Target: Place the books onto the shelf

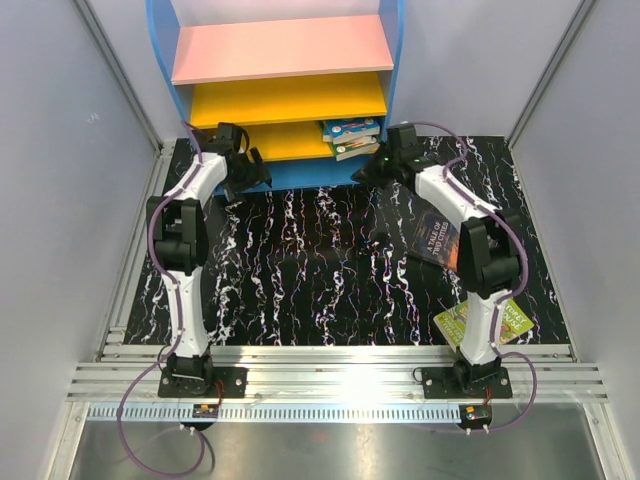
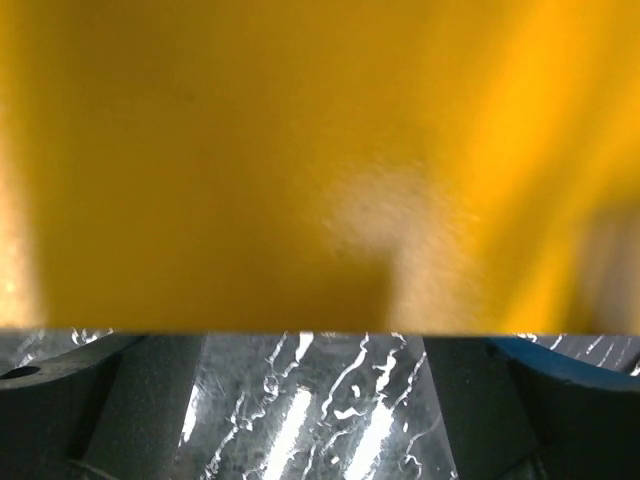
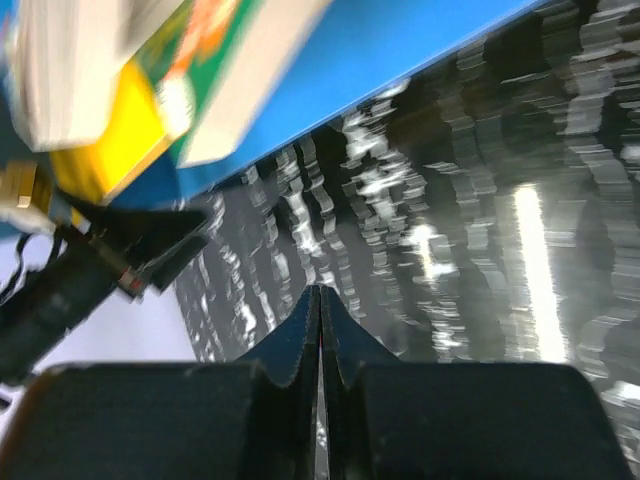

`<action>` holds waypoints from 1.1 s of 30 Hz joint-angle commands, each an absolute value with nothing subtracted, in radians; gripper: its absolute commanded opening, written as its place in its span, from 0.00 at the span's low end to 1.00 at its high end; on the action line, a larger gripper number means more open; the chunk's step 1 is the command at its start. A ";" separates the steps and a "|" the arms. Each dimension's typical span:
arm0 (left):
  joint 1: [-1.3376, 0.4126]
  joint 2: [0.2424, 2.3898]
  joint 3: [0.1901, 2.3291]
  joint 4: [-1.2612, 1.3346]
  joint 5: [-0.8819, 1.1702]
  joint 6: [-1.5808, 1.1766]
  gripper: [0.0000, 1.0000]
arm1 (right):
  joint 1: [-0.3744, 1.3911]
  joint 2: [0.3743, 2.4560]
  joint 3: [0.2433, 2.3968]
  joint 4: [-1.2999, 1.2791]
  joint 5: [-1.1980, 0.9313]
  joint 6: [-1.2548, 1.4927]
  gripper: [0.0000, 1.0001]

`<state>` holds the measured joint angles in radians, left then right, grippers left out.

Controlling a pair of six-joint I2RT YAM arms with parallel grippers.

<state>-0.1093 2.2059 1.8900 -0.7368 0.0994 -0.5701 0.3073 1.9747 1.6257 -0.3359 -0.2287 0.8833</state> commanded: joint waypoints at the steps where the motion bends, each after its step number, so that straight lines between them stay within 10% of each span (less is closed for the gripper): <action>1: -0.101 2.218 1.941 -0.687 0.121 -0.508 0.91 | 0.360 2.060 1.739 -0.293 -0.219 0.916 0.05; 15: -0.028 2.364 2.238 -0.785 0.137 -0.448 0.99 | 0.376 2.463 2.338 -0.456 -0.161 0.930 0.04; 33: -0.038 1.902 1.599 -0.594 0.176 -0.512 0.99 | 0.483 2.371 2.122 -0.138 -0.100 1.033 0.08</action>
<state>-0.0231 2.0308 1.6516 -0.6758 0.1619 -0.4839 0.4850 2.4435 2.2177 -0.2867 -0.0246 1.0901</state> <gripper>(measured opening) 0.985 0.071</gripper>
